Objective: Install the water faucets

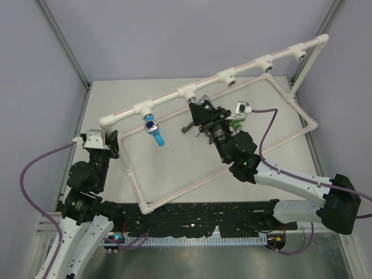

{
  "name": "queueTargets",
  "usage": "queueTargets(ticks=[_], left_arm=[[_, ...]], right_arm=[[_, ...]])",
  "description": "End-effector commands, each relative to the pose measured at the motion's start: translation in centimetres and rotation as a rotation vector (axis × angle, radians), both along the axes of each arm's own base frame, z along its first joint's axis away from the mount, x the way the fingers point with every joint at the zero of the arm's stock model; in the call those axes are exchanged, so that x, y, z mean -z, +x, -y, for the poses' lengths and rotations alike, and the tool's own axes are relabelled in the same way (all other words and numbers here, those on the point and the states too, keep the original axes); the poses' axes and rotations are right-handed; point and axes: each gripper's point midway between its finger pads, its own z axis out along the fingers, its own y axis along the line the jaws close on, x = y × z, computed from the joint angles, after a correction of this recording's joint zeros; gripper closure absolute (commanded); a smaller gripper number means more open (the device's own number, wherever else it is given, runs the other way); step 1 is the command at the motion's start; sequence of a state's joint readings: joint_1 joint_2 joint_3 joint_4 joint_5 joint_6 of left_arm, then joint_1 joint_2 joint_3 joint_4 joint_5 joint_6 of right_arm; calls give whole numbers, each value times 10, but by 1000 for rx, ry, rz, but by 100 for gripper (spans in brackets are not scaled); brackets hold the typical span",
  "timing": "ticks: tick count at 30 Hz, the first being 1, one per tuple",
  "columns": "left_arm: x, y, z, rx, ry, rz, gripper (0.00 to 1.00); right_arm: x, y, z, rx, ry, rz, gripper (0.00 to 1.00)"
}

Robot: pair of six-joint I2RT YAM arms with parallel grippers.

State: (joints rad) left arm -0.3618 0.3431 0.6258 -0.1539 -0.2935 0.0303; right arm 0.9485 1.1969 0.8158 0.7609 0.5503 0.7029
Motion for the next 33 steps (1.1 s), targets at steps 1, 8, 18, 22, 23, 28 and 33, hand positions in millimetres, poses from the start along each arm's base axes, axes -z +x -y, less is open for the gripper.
queueTargets(ticks=[1, 8, 18, 22, 23, 28, 33], left_arm=[[15, 0, -5, -19, 53, -53, 100], [15, 0, -4, -18, 52, -53, 100], [14, -1, -5, -22, 51, -49, 100], [15, -1, -6, -24, 53, -49, 100], [15, -1, -6, -24, 52, -50, 100], [16, 0, -6, -27, 53, -53, 100], [16, 0, -6, -26, 57, -56, 100]], right_arm=[[-6, 19, 53, 204, 32, -14, 67], [2, 20, 48, 145, 260, -161, 95], [1, 25, 42, 97, 519, -304, 83], [-5, 20, 48, 117, 419, -235, 52], [-5, 19, 49, 117, 413, -226, 48], [0, 11, 57, 125, 323, -162, 29], [-12, -2, 60, 104, 196, -26, 20]])
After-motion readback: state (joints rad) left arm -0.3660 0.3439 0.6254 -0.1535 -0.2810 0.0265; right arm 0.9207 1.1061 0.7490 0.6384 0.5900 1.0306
